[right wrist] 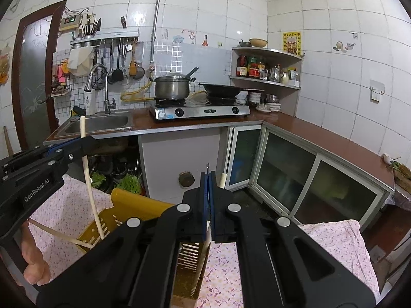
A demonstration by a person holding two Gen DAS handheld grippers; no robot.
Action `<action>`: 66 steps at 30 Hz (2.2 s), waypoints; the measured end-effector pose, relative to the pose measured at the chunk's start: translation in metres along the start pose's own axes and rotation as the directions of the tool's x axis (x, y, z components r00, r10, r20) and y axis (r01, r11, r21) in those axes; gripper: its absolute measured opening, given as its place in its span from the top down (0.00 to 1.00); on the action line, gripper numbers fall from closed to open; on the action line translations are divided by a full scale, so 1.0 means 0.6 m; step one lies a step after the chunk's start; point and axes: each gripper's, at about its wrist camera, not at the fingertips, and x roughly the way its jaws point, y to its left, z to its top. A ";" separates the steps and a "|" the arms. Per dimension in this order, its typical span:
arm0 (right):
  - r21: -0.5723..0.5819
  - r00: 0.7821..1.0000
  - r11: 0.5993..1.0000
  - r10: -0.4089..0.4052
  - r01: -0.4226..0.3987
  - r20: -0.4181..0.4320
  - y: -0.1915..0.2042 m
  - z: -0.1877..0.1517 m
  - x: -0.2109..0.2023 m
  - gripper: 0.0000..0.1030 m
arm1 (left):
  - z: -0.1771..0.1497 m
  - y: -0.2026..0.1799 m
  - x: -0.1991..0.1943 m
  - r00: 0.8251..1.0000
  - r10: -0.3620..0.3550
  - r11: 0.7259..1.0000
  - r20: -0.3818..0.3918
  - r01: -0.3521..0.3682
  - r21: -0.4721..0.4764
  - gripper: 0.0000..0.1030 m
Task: Organize utensils
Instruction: 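Lower the chopsticks into the holder and open both tools, then move both open tools back down to the remaining utensils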
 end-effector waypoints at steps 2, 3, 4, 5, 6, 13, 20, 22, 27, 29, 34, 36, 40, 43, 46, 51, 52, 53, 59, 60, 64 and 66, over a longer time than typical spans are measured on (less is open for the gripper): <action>0.002 1.000 1.000 0.002 -0.002 -0.006 -0.002 -0.001 0.002 0.97 | 0.003 -0.002 -0.004 1.000 -0.002 1.000 -0.008 0.002 0.003 0.93; 0.007 1.000 1.000 0.007 -0.007 -0.009 -0.004 -0.002 0.002 0.97 | 0.005 -0.002 -0.006 1.000 -0.011 1.000 -0.013 0.011 0.002 0.93; 0.012 1.000 1.000 0.008 -0.008 -0.015 -0.005 -0.002 0.002 0.96 | 0.008 -0.002 -0.009 1.000 -0.017 1.000 -0.016 0.017 0.001 0.92; 0.018 1.000 1.000 0.012 -0.012 -0.023 -0.009 -0.002 0.003 0.95 | 0.012 -0.003 -0.015 0.999 -0.027 1.000 -0.020 0.027 0.000 0.85; 0.020 1.000 1.000 0.013 -0.012 -0.023 -0.010 -0.003 0.001 0.95 | 0.018 -0.003 -0.022 0.999 -0.031 1.000 -0.018 0.031 -0.002 0.60; 0.014 1.000 1.000 0.002 -0.002 -0.003 -0.018 0.016 -0.049 0.88 | 0.065 0.002 -0.094 1.000 -0.005 1.000 0.024 0.006 -0.021 0.29; 0.037 0.999 0.999 -0.028 0.029 -0.023 -0.040 -0.011 -0.141 0.66 | 0.053 0.024 -0.174 0.998 0.057 0.998 -0.018 -0.057 0.008 0.10; 0.038 0.998 0.998 -0.038 0.040 -0.053 -0.042 -0.032 -0.156 0.65 | 0.030 0.030 -0.193 0.995 0.082 0.997 -0.054 -0.082 0.010 0.10; 0.054 0.985 0.997 -0.046 0.056 -0.169 -0.041 -0.121 -0.190 0.63 | -0.052 0.011 -0.219 0.977 0.107 0.993 -0.183 -0.097 0.064 0.09; 0.060 0.975 0.997 -0.043 0.058 -0.220 -0.037 -0.159 -0.196 0.63 | -0.089 -0.001 -0.225 0.969 0.096 0.994 -0.228 -0.082 0.070 0.09; 0.094 0.939 0.993 -0.029 0.065 -0.344 -0.033 -0.246 -0.199 0.63 | -0.185 -0.015 -0.221 0.925 0.085 0.996 -0.371 -0.077 0.038 0.09; 0.108 0.924 0.992 -0.024 0.070 -0.382 -0.032 -0.268 -0.198 0.63 | -0.213 -0.015 -0.213 0.904 0.073 0.997 -0.420 -0.073 0.017 0.09; 0.145 0.884 0.988 0.024 0.050 -0.466 -0.026 -0.308 -0.191 0.63 | -0.259 -0.010 -0.198 0.864 0.042 0.997 -0.501 -0.066 -0.030 0.09; 0.199 0.853 0.979 0.076 0.033 -0.516 -0.022 -0.328 -0.181 0.63 | -0.281 -0.018 -0.194 0.847 0.044 0.998 -0.530 -0.064 -0.019 0.09; 0.246 0.825 0.969 0.116 0.029 -0.553 -0.020 -0.341 -0.165 0.66 | -0.304 -0.028 -0.182 0.820 0.069 0.997 -0.569 -0.079 0.008 0.09; 0.265 0.797 0.963 0.128 0.041 -0.590 -0.016 -0.354 -0.151 0.75 | -0.333 -0.036 -0.160 0.782 0.062 0.998 -0.620 -0.070 0.012 0.12; 0.270 0.795 0.962 0.132 0.041 -0.592 -0.018 -0.356 -0.149 0.75 | -0.339 -0.038 -0.155 0.776 0.062 0.998 -0.628 -0.066 0.016 0.13; 0.270 0.795 0.962 0.131 0.043 -0.592 -0.017 -0.356 -0.149 0.75 | -0.341 -0.040 -0.150 0.770 0.062 0.998 -0.635 -0.066 0.017 0.16; 0.289 0.807 0.957 0.145 0.033 -0.573 -0.017 -0.343 -0.153 0.75 | -0.350 -0.035 -0.131 0.737 0.031 0.998 -0.675 -0.066 -0.026 0.27; 0.285 0.807 0.958 0.144 0.031 -0.573 -0.015 -0.340 -0.153 0.75 | -0.350 -0.037 -0.131 0.737 0.033 0.998 -0.675 -0.064 -0.021 0.27; 0.288 0.805 0.958 0.156 0.019 -0.573 -0.010 -0.336 -0.155 0.75 | -0.349 -0.041 -0.128 0.734 0.010 0.998 -0.679 -0.047 -0.035 0.31; 0.287 0.801 0.958 0.160 0.015 -0.577 -0.008 -0.337 -0.154 0.75 | -0.346 -0.040 -0.130 0.732 -0.003 0.998 -0.681 -0.045 -0.053 0.32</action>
